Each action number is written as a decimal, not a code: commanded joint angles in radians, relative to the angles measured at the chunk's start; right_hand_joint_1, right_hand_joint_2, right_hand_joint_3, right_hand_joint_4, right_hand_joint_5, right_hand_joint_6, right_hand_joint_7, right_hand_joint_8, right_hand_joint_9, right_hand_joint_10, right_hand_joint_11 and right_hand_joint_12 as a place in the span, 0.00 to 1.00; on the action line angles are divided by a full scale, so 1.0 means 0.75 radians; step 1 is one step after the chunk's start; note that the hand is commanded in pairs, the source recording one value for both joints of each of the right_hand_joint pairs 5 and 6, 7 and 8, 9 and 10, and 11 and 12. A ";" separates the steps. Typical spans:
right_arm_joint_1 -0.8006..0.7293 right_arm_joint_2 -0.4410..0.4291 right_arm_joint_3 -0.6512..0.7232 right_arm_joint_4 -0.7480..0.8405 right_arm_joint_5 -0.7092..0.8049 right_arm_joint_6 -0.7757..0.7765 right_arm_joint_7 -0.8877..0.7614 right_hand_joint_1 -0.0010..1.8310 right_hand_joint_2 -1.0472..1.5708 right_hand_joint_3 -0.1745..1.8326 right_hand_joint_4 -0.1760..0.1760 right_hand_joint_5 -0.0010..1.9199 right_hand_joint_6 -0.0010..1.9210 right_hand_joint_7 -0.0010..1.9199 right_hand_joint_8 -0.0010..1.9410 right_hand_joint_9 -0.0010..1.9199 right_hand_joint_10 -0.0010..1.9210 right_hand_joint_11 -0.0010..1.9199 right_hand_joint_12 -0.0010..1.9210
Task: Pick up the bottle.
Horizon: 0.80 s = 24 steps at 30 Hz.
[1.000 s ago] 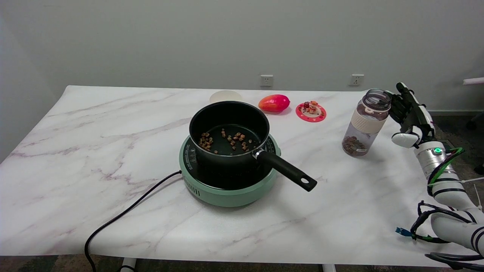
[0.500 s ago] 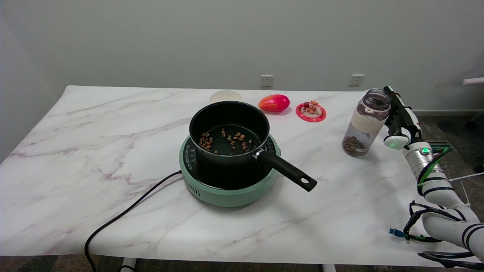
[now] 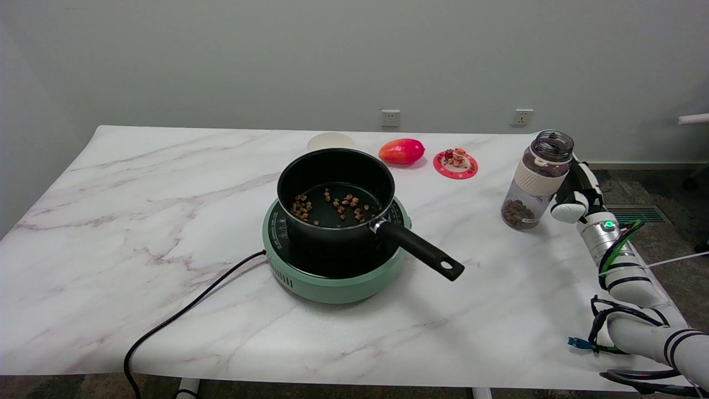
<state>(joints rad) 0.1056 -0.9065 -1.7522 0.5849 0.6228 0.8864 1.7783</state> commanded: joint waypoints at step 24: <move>0.018 -0.027 -0.007 -0.010 -0.004 0.004 -0.002 0.81 0.37 0.44 0.50 0.21 0.21 0.39 0.39 0.43 0.43 0.24 0.24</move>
<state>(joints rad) 0.1169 -0.9243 -1.7602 0.5815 0.6198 0.8872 1.7758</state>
